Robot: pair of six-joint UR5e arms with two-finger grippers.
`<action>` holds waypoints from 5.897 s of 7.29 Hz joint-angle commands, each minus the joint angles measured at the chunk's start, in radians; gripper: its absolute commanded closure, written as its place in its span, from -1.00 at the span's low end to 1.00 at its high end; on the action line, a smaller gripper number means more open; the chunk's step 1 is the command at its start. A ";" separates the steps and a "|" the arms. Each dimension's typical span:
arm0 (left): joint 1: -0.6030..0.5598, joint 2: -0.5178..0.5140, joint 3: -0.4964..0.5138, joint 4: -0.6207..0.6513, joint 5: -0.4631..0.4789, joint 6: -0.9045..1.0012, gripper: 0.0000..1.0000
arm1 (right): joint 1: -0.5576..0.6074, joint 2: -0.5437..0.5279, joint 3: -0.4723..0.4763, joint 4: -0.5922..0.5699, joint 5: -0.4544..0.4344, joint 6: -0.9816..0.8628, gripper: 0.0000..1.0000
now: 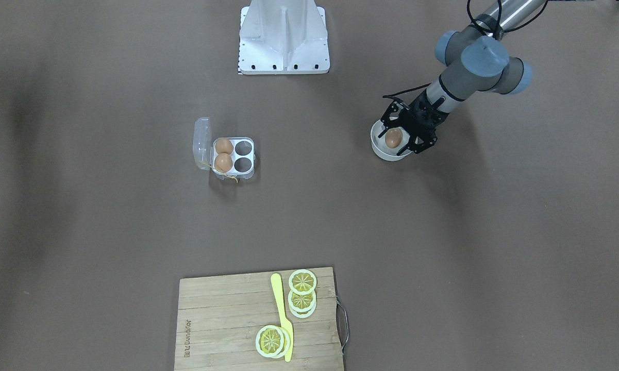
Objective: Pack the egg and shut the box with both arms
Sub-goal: 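Close the left gripper around the brown egg inside the bowl, then lift the egg with the left gripper and carry it over the egg box, then lower the egg into the empty slot and open the left gripper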
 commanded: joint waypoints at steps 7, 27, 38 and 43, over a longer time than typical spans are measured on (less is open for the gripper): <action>0.000 0.048 0.000 -0.059 -0.008 0.003 0.06 | 0.000 0.000 0.000 0.000 0.000 -0.001 -1.00; 0.242 -0.472 0.303 -0.406 0.496 0.199 1.00 | 0.000 0.012 -0.005 0.000 -0.002 0.024 -1.00; 0.273 -0.595 0.437 -0.400 0.552 0.202 0.29 | 0.000 0.012 -0.008 -0.002 0.000 0.024 -1.00; 0.273 -0.589 0.435 -0.403 0.552 0.202 -0.28 | 0.000 0.011 -0.008 -0.002 0.000 0.024 -1.00</action>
